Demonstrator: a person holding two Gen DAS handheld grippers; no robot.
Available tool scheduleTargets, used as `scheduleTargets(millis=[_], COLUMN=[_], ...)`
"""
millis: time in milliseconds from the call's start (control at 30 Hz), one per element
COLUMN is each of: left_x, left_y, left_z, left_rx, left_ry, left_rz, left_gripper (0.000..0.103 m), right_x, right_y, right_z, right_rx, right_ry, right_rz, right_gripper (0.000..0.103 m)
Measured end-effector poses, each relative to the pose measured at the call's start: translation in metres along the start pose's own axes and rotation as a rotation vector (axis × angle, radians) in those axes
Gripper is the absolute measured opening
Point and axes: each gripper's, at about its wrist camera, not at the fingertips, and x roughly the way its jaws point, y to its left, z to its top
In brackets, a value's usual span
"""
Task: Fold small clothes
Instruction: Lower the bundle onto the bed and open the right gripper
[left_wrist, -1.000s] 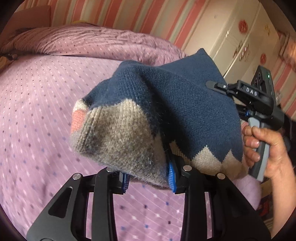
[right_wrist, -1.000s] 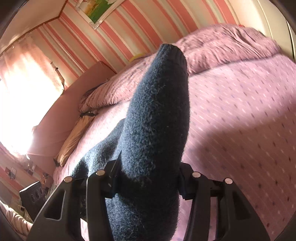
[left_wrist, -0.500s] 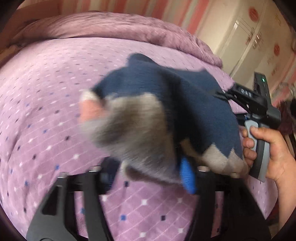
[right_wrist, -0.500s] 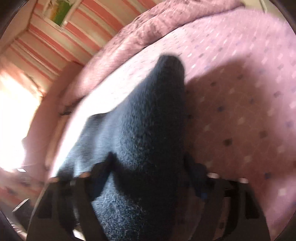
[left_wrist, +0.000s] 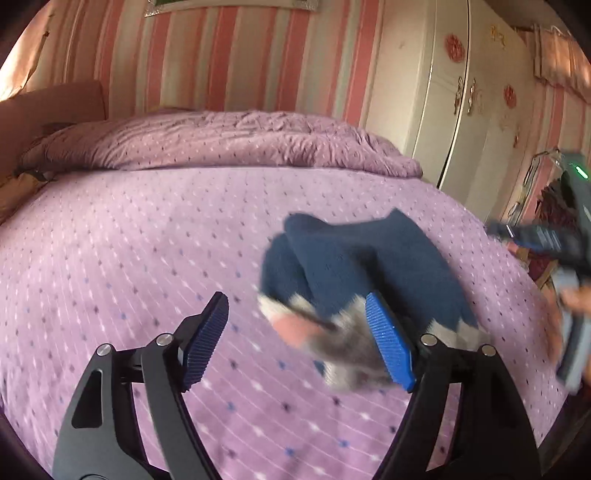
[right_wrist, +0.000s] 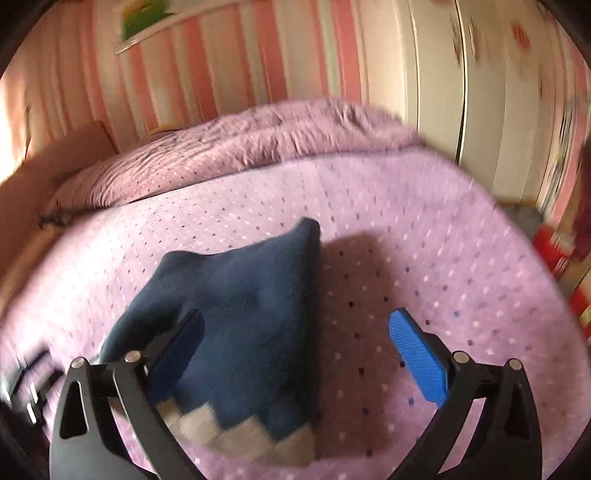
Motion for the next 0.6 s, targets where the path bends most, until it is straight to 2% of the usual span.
scheduleTargets(millis=[33,67,133,233,300,400,433,533,600], left_x=[-0.002,-0.004,-0.013,-0.033,-0.045,-0.063,-0.070,-0.079,-0.082], left_y=[0.013,0.023,0.048,0.081,0.100,0.125,0.133,0.142,0.142], left_z=[0.005,0.010,0.015,0.019,0.018,0.016,0.014,0.012,0.011], left_rx=[-0.004,-0.009,-0.014,-0.026,-0.039,-0.058,-0.065,-0.078,-0.088], left_ry=[0.012,0.011,0.004,-0.012,-0.005,0.004,0.007,0.028,0.041], left_rz=[0.015,0.026,0.047,0.076,0.085,0.089,0.083,0.048,0.017], left_gripper=[0.077,0.077,0.078,0.085,0.086,0.086,0.086,0.087,0.087], right_x=[-0.007,-0.008,-0.004,0.016,0.041,0.071,0.075,0.073,0.067], right_y=[0.012,0.041,0.065,0.110,0.133,0.148,0.149,0.159,0.155], right_z=[-0.006,-0.016,-0.032,-0.047,-0.055,-0.075,-0.081,-0.098,-0.098], right_rx=[-0.036,-0.104,-0.168,-0.174,-0.179,-0.190,-0.182,-0.241,-0.202], right_ry=[-0.010,-0.010,-0.004,0.023,0.060,0.171,0.179,0.117,0.120], right_rz=[-0.011,-0.039,-0.045,-0.031,-0.078,-0.112,-0.115,-0.158,-0.150], right_gripper=[0.101,0.101,0.101,0.101,0.101,0.101,0.102,0.102,0.101])
